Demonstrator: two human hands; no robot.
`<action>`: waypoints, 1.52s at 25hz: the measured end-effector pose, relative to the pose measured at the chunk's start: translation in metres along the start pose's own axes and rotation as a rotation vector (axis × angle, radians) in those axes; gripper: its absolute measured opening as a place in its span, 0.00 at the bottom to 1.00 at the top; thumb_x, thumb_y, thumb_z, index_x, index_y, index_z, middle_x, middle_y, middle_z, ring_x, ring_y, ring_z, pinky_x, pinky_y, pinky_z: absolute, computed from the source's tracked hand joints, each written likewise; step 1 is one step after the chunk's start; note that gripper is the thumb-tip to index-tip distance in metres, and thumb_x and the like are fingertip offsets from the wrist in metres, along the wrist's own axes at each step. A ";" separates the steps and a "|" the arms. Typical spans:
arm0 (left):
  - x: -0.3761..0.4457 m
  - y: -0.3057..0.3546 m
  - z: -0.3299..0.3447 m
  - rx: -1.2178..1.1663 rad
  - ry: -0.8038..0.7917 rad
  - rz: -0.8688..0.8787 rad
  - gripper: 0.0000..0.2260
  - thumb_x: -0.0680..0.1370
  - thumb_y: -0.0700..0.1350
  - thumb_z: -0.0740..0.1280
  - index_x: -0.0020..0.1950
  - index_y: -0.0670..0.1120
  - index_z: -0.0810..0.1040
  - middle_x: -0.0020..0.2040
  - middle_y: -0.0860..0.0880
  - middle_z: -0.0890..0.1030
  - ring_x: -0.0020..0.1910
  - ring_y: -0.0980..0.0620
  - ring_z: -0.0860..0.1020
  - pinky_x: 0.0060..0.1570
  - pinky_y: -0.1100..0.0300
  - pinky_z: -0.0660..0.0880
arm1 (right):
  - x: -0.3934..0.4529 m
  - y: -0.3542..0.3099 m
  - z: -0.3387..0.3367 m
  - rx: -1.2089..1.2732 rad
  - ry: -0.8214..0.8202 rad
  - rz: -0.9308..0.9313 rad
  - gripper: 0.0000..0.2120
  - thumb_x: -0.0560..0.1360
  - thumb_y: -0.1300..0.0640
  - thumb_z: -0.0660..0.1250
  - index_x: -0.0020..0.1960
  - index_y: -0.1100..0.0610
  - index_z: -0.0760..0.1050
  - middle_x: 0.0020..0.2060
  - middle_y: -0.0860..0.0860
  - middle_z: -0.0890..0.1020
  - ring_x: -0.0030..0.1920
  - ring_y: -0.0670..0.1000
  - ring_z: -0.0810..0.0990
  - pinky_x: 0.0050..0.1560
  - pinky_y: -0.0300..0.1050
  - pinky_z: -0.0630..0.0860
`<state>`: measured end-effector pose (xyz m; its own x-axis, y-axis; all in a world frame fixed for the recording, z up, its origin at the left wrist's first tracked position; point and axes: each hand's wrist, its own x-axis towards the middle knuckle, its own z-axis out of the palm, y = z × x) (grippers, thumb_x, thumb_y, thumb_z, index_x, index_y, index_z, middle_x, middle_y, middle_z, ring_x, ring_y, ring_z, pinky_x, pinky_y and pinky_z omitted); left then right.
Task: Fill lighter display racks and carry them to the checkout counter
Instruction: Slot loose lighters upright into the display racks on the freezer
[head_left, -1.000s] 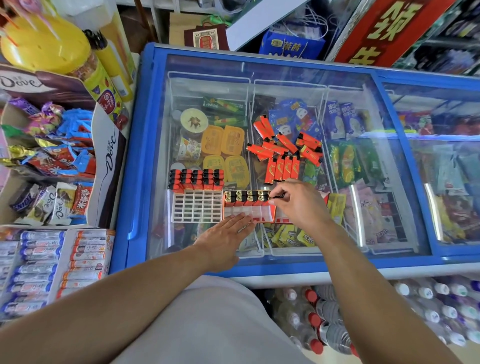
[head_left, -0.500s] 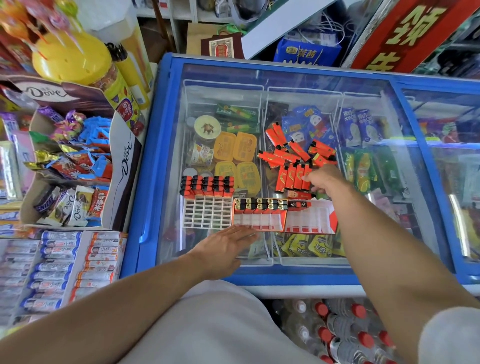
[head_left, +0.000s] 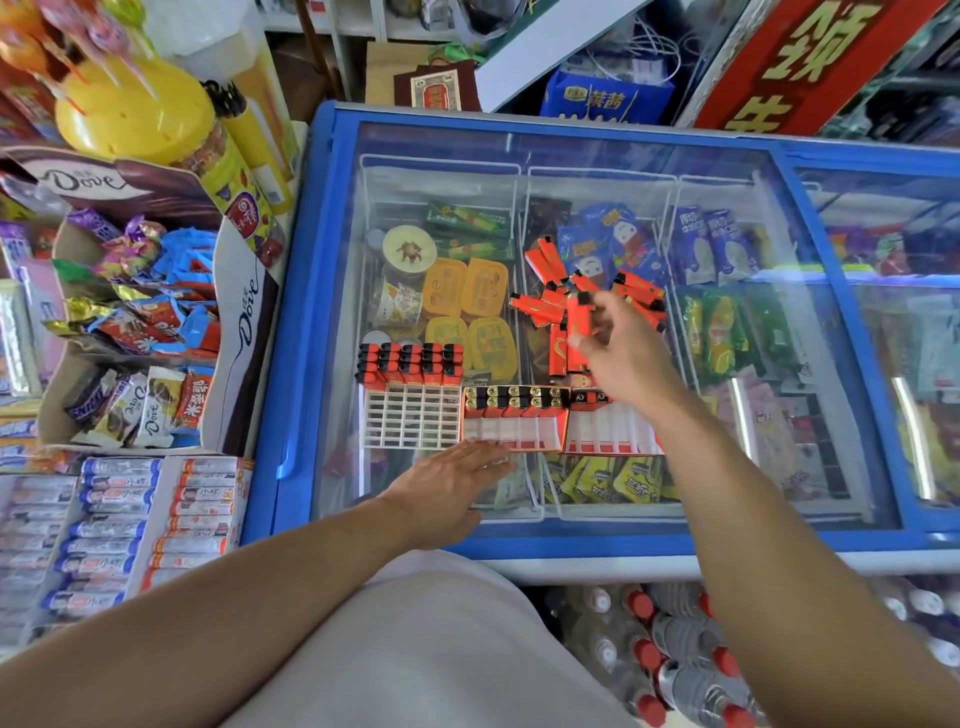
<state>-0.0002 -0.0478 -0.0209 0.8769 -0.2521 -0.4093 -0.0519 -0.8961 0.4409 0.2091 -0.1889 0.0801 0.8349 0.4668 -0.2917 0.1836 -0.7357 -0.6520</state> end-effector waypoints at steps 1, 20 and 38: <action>0.000 0.000 -0.001 -0.010 0.010 0.000 0.32 0.82 0.48 0.62 0.83 0.54 0.51 0.84 0.53 0.49 0.82 0.51 0.48 0.80 0.49 0.50 | -0.018 -0.007 0.006 0.004 -0.065 -0.061 0.16 0.79 0.54 0.68 0.66 0.49 0.70 0.51 0.43 0.79 0.44 0.39 0.78 0.40 0.37 0.71; -0.015 -0.012 0.007 0.055 0.126 0.025 0.31 0.80 0.50 0.64 0.83 0.50 0.57 0.83 0.50 0.53 0.82 0.51 0.48 0.80 0.52 0.46 | -0.059 -0.004 0.109 -0.455 0.098 -0.322 0.10 0.77 0.48 0.70 0.58 0.45 0.79 0.48 0.42 0.84 0.48 0.46 0.82 0.40 0.40 0.74; -0.009 -0.014 0.008 0.099 0.097 0.031 0.32 0.80 0.50 0.63 0.83 0.51 0.56 0.83 0.49 0.53 0.82 0.50 0.49 0.80 0.52 0.45 | -0.054 0.015 0.107 -0.411 0.116 -0.360 0.10 0.79 0.48 0.68 0.59 0.48 0.80 0.47 0.45 0.86 0.45 0.47 0.85 0.39 0.40 0.76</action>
<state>-0.0110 -0.0363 -0.0296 0.9161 -0.2479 -0.3151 -0.1223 -0.9213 0.3691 0.1113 -0.1728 0.0111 0.7297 0.6838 -0.0066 0.6354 -0.6815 -0.3630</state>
